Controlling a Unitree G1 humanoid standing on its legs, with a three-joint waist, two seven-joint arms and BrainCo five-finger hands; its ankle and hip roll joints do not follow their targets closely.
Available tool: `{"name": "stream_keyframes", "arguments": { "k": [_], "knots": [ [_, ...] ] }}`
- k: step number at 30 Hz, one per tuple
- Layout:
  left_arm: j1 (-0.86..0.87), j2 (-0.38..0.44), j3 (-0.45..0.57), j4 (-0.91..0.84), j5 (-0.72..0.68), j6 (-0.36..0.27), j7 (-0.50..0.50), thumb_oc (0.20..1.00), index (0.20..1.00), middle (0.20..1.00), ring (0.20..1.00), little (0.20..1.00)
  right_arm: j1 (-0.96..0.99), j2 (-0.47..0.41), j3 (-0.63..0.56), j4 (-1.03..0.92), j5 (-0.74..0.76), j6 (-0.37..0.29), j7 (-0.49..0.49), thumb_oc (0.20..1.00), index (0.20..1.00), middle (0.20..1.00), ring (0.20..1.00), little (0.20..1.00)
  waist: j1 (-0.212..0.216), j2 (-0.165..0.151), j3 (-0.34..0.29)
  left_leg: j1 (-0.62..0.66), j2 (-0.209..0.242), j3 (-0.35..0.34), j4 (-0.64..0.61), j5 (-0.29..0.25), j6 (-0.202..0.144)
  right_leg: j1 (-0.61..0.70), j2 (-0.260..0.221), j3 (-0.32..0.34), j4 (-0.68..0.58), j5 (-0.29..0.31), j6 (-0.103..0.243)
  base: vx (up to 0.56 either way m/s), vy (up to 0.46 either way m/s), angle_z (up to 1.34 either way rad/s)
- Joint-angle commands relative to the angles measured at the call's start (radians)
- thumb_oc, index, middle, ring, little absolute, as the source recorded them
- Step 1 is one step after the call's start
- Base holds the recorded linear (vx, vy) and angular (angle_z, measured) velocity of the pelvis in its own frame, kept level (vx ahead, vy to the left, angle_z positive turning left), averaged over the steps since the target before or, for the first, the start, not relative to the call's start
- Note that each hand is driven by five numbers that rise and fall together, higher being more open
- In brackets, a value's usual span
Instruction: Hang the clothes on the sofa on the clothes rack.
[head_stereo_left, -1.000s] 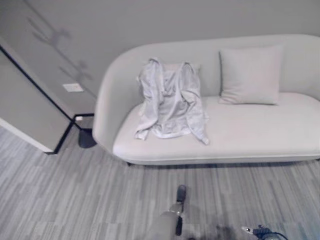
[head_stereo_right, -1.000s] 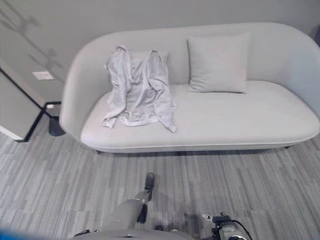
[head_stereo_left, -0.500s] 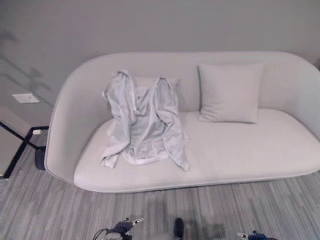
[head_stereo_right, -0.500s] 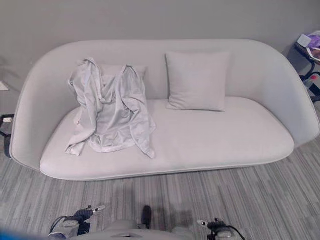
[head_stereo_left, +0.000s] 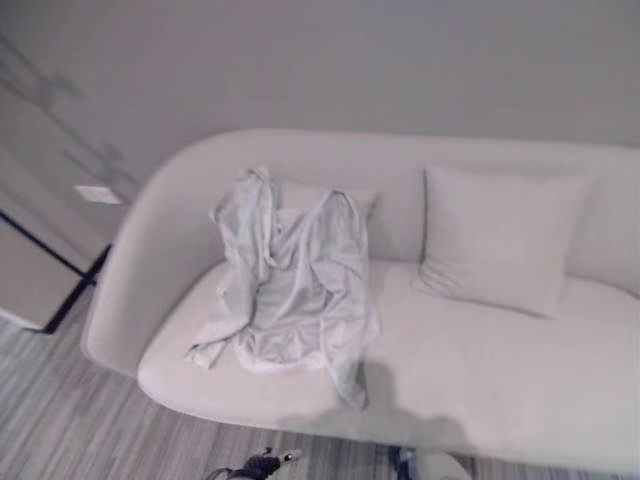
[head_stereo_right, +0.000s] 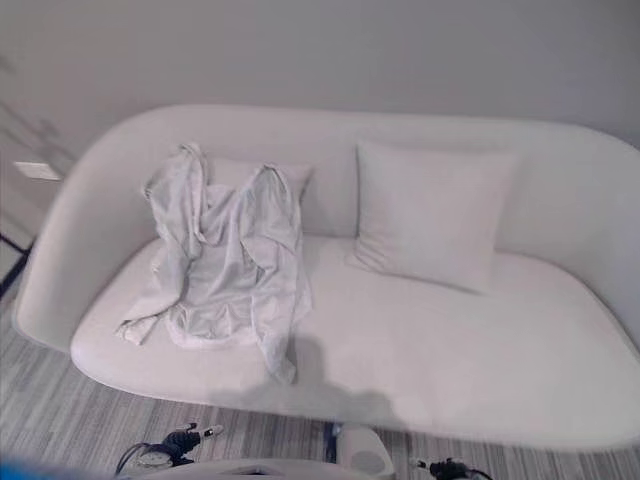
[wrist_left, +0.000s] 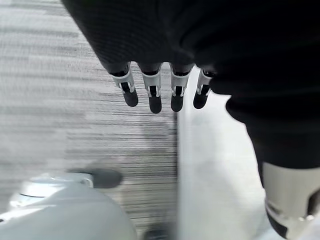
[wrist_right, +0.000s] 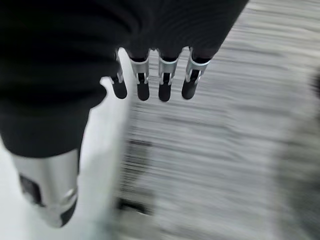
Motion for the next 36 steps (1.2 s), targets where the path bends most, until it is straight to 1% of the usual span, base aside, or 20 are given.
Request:
{"name": "stream_keyframes", "arguments": {
  "k": [1,8,10,14,18,19,20,21,22,24,25,26,27,28,29,30,32,33,34,36],
  "knots": [
    [-0.044,0.056,0.005,-0.007,0.033,-0.008,0.014,1.000,1.000,1.000,1.000,1.000,0.002,-0.008,0.014,-0.001,0.030,-0.007,-0.008,1.000,1.000,1.000,1.000,1.000,-0.019,-0.023,0.023,-0.032,-0.016,0.008,-0.056,0.016,-0.025,-0.067,-0.052,0.036,0.026,0.013,0.130,0.22,-0.138,0.00],
    [-0.047,0.058,-0.002,-0.012,0.033,-0.006,0.013,1.000,1.000,1.000,1.000,1.000,0.007,-0.017,0.011,0.020,0.036,-0.009,-0.007,1.000,1.000,1.000,1.000,1.000,-0.024,-0.001,0.012,-0.059,0.043,0.027,-0.025,0.102,-0.064,-0.052,-0.024,0.017,0.041,-0.048,0.101,0.14,-0.077,-0.05],
    [-0.049,0.062,0.002,-0.022,0.029,-0.006,0.007,1.000,1.000,1.000,1.000,1.000,0.004,-0.021,0.005,0.023,0.038,-0.010,-0.008,1.000,1.000,1.000,1.000,1.000,-0.010,-0.016,0.038,-0.148,0.034,0.076,0.154,0.150,-0.064,-0.004,-0.048,-0.002,0.031,-0.070,0.093,0.01,0.008,-0.08],
    [-0.045,0.058,0.021,-0.026,0.006,-0.008,0.012,1.000,1.000,1.000,1.000,1.000,-0.012,-0.033,0.003,0.014,0.040,-0.013,-0.013,1.000,1.000,1.000,1.000,1.000,0.010,-0.032,0.050,-0.239,0.011,0.113,0.317,0.141,-0.030,0.035,-0.083,0.015,0.007,-0.073,0.097,0.07,0.094,-0.39],
    [-0.043,0.050,0.038,-0.027,-0.020,-0.017,0.020,1.000,1.000,1.000,1.000,1.000,-0.024,-0.046,-0.016,0.009,0.029,-0.009,-0.013,1.000,1.000,1.000,1.000,1.000,0.015,-0.030,0.045,-0.270,0.147,0.180,0.129,0.109,-0.055,0.034,-0.161,0.036,0.004,-0.084,0.147,0.07,0.263,-0.03],
    [-0.042,0.050,0.038,-0.027,-0.020,-0.017,0.020,1.000,1.000,1.000,1.000,1.000,-0.024,-0.046,-0.017,0.009,0.029,-0.009,-0.013,1.000,1.000,1.000,1.000,1.000,0.016,-0.028,0.046,-0.264,0.149,0.182,0.125,0.110,-0.056,0.036,-0.159,0.037,0.004,-0.086,0.147,0.03,0.401,0.29],
    [-0.045,0.046,0.034,-0.025,-0.032,-0.020,0.029,1.000,1.000,1.000,1.000,1.000,-0.023,-0.059,-0.035,0.011,0.029,-0.010,-0.023,1.000,1.000,1.000,1.000,1.000,0.018,-0.004,0.047,-0.315,0.211,0.156,0.008,0.203,-0.100,0.034,-0.188,0.046,0.006,-0.086,0.165,0.04,0.469,0.48],
    [-0.046,0.045,0.033,-0.027,-0.039,-0.021,0.033,1.000,1.000,1.000,1.000,1.000,-0.020,-0.064,-0.044,0.012,0.032,-0.009,-0.027,1.000,1.000,1.000,1.000,1.000,0.021,0.006,0.049,-0.344,0.232,0.139,-0.042,0.246,-0.121,0.044,-0.202,0.050,0.004,-0.088,0.173,0.06,0.643,0.39],
    [-0.048,0.042,0.030,-0.028,-0.045,-0.024,0.035,1.000,1.000,1.000,1.000,1.000,-0.016,-0.067,-0.054,0.015,0.036,-0.008,-0.030,1.000,1.000,1.000,1.000,1.000,0.018,0.015,0.048,-0.386,0.241,0.124,-0.056,0.246,-0.140,0.053,-0.220,0.050,0.002,-0.092,0.182,0.08,0.568,-0.09],
    [-0.043,0.042,0.023,-0.014,-0.027,-0.009,0.029,1.000,1.000,1.000,1.000,1.000,0.008,-0.077,-0.081,0.028,0.036,0.001,-0.042,1.000,1.000,1.000,1.000,1.000,0.011,0.037,0.046,-0.465,0.234,0.123,-0.056,0.242,-0.167,0.072,-0.257,0.045,0.001,-0.099,0.196,0.09,0.617,-0.36],
    [-0.044,0.040,0.019,-0.017,-0.024,-0.018,0.031,1.000,1.000,1.000,1.000,1.000,0.005,-0.071,-0.088,0.027,0.037,0.001,-0.035,1.000,1.000,1.000,1.000,1.000,0.008,0.042,0.040,-0.438,0.235,0.112,-0.056,0.230,-0.178,0.079,-0.276,0.064,-0.001,-0.101,0.203,0.09,0.667,0.18],
    [-0.041,0.040,0.014,-0.021,-0.014,-0.020,0.026,1.000,1.000,1.000,1.000,1.000,0.016,-0.068,-0.103,0.022,0.036,0.001,-0.032,1.000,1.000,1.000,1.000,1.000,0.000,0.054,0.037,-0.425,0.225,0.111,-0.056,0.250,-0.183,0.090,-0.300,0.066,-0.002,-0.084,0.220,0.07,0.915,0.35],
    [-0.044,0.044,0.015,-0.015,-0.001,-0.017,0.018,1.000,1.000,1.000,1.000,1.000,0.020,-0.057,-0.120,0.010,0.039,0.004,-0.030,1.000,1.000,1.000,1.000,1.000,-0.008,0.047,0.043,-0.420,0.179,0.135,-0.006,0.208,-0.171,0.069,-0.352,0.091,0.001,-0.040,0.222,0.03,0.688,0.08],
    [-0.044,0.045,0.015,-0.015,-0.001,-0.017,0.018,1.000,1.000,1.000,1.000,1.000,0.021,-0.056,-0.121,0.010,0.039,0.004,-0.030,1.000,1.000,1.000,1.000,1.000,-0.006,0.046,0.043,-0.421,0.178,0.138,-0.002,0.206,-0.170,0.067,-0.353,0.094,0.001,-0.040,0.222,-0.12,0.729,-0.54],
    [-0.048,0.070,0.032,-0.014,-0.010,-0.016,0.022,1.000,1.000,1.000,1.000,1.000,0.008,-0.036,-0.116,0.004,0.043,0.003,-0.033,1.000,1.000,1.000,1.000,1.000,0.007,0.009,0.067,-0.418,0.143,0.180,0.059,0.150,-0.139,0.008,-0.383,0.083,0.005,0.038,0.217,-0.13,0.294,-1.01],
    [-0.048,0.071,0.032,-0.014,-0.010,-0.016,0.022,1.000,1.000,1.000,1.000,1.000,0.008,-0.035,-0.116,0.004,0.043,0.003,-0.033,1.000,1.000,1.000,1.000,1.000,0.007,0.008,0.065,-0.421,0.142,0.181,0.059,0.151,-0.139,0.004,-0.385,0.084,0.005,0.039,0.218,-0.23,0.403,-1.81],
    [-0.044,0.098,0.053,-0.017,-0.021,-0.014,0.019,1.000,1.000,1.000,1.000,1.000,-0.008,-0.015,-0.075,0.000,0.026,-0.001,-0.027,1.000,1.000,1.000,1.000,1.000,0.042,-0.006,0.088,-0.408,0.140,0.234,0.075,0.126,-0.121,-0.025,-0.387,-0.059,0.007,0.049,0.210,-0.21,0.273,-1.77],
    [-0.042,0.108,0.060,-0.015,-0.031,-0.012,0.015,1.000,1.000,1.000,1.000,1.000,-0.012,-0.011,-0.060,0.000,0.023,0.000,-0.024,1.000,1.000,1.000,1.000,1.000,0.047,-0.011,0.087,-0.413,0.128,0.238,0.076,0.129,-0.111,-0.029,-0.375,-0.080,0.011,0.039,0.206,-0.21,0.385,-1.07],
    [-0.036,0.120,0.075,-0.001,-0.045,-0.010,0.013,1.000,1.000,1.000,1.000,1.000,-0.011,-0.008,-0.057,0.003,0.034,-0.001,-0.023,1.000,1.000,1.000,1.000,1.000,0.055,-0.018,0.093,-0.415,0.100,0.243,0.073,0.132,-0.085,-0.022,-0.328,-0.044,0.037,0.009,0.192,-0.14,0.272,-0.82],
    [-0.036,0.119,0.075,0.011,-0.042,-0.009,0.013,1.000,1.000,1.000,1.000,1.000,-0.013,-0.008,-0.054,0.010,0.040,-0.004,-0.026,1.000,1.000,1.000,1.000,1.000,0.058,-0.020,0.093,-0.420,0.087,0.246,0.074,0.134,-0.075,-0.015,-0.305,-0.029,0.052,-0.011,0.182,-0.09,0.197,-0.61]
  ]
}}
